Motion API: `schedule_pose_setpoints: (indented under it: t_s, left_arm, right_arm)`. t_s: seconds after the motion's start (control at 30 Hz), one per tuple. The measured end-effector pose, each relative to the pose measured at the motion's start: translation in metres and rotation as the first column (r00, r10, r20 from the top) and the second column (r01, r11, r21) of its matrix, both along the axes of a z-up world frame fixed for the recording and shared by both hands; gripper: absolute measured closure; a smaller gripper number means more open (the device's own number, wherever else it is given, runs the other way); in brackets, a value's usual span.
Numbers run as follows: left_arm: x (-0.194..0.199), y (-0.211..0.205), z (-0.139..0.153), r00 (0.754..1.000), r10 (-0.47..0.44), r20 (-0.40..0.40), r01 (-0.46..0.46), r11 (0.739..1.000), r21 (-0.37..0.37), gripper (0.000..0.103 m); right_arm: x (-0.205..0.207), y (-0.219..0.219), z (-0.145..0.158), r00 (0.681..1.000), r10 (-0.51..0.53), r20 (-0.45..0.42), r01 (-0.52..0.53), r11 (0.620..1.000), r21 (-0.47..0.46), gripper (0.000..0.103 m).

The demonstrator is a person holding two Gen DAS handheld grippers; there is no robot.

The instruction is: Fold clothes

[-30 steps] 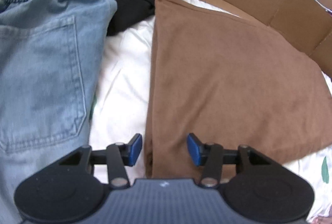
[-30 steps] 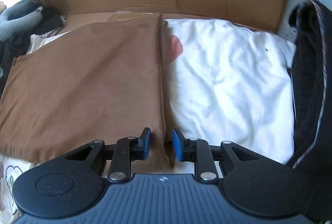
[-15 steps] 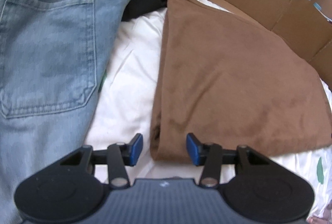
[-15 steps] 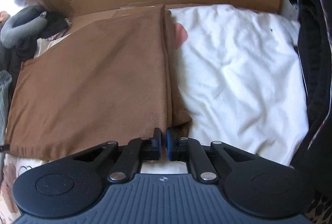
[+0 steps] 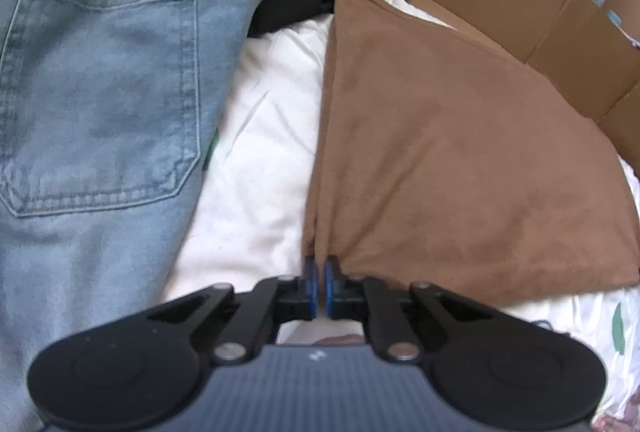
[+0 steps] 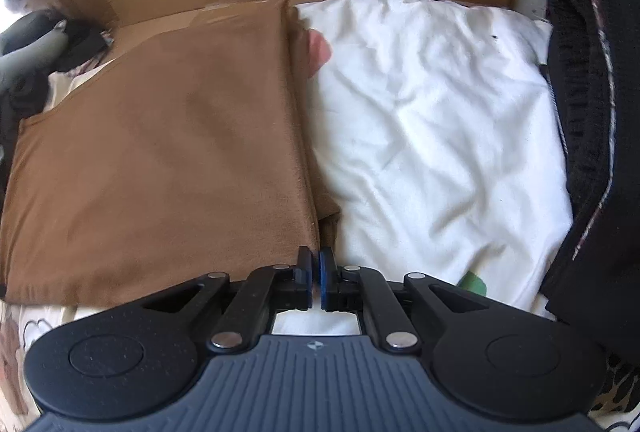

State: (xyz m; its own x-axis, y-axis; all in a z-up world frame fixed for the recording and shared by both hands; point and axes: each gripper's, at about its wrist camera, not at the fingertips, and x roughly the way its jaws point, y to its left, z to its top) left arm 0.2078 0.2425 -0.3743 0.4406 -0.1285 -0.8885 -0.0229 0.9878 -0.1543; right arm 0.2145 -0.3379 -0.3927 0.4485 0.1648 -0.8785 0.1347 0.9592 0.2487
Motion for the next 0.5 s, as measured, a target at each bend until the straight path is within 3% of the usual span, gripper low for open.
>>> schedule_pose_setpoints:
  t_s: [0.07,0.27,0.5]
  left_arm:
    - [0.001,-0.002,0.000,1.000,-0.021,-0.001,0.021,0.998,0.052,0.099]
    - [0.002,-0.015,0.006,0.997,-0.075,-0.016,0.077,0.988,0.137,0.099]
    - [-0.008,-0.034,0.028,0.994,-0.106,-0.001,0.102,0.953,0.284,0.094]
  right_arm:
    - [-0.004,0.000,0.002,1.000,0.002,0.003,-0.002,1.000,-0.029,0.091]
    - [-0.013,0.001,0.002,0.999,0.005,-0.042,-0.010,0.994,-0.108,0.091]
    - [-0.035,-0.001,0.018,0.998,-0.061,0.017,0.061,0.998,0.011,0.087]
